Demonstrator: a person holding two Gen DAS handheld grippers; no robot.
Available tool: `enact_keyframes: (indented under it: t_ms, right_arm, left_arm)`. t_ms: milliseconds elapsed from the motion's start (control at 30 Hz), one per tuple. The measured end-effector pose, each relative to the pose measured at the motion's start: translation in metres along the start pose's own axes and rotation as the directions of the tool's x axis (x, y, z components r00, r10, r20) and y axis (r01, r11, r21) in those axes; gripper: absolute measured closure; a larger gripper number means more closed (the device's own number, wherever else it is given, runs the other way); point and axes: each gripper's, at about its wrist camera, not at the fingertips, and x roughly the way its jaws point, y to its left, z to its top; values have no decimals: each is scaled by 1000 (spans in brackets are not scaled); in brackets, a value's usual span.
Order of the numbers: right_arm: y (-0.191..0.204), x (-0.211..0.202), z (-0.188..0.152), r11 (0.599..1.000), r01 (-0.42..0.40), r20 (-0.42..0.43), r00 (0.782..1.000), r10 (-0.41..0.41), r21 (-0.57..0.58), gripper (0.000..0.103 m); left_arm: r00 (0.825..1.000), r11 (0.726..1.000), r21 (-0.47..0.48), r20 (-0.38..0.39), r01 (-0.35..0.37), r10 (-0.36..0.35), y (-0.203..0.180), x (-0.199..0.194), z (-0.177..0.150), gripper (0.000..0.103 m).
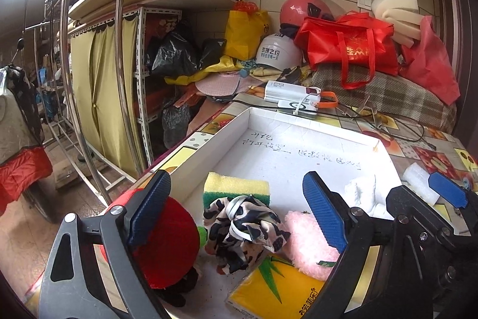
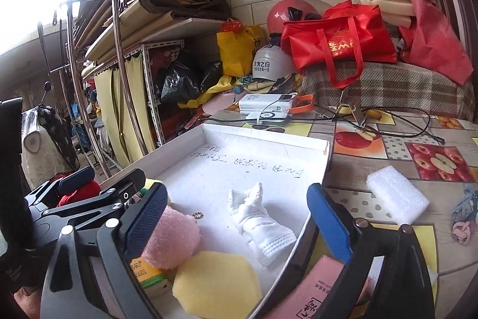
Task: Organize soft objects
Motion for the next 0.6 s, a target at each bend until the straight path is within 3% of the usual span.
enact_keyframes:
  t_ms: [167,267,600]
  right_arm:
    - [10,-6,1,998,12,40,999,-10,-54,0]
    - [12,-12,1,997,18,70,997,-13,-69,0]
    - [23,-27,-7,989,73,115,992,-58,-131,0]
  left_arm:
    - [999,999,-28,30,-37,38,5,-6,-1,12]
    - [998,998,-40,26,-56,57,7,-5,-2,0]
    - [993,997,-26,88,-76,78,3,-16,-4,0]
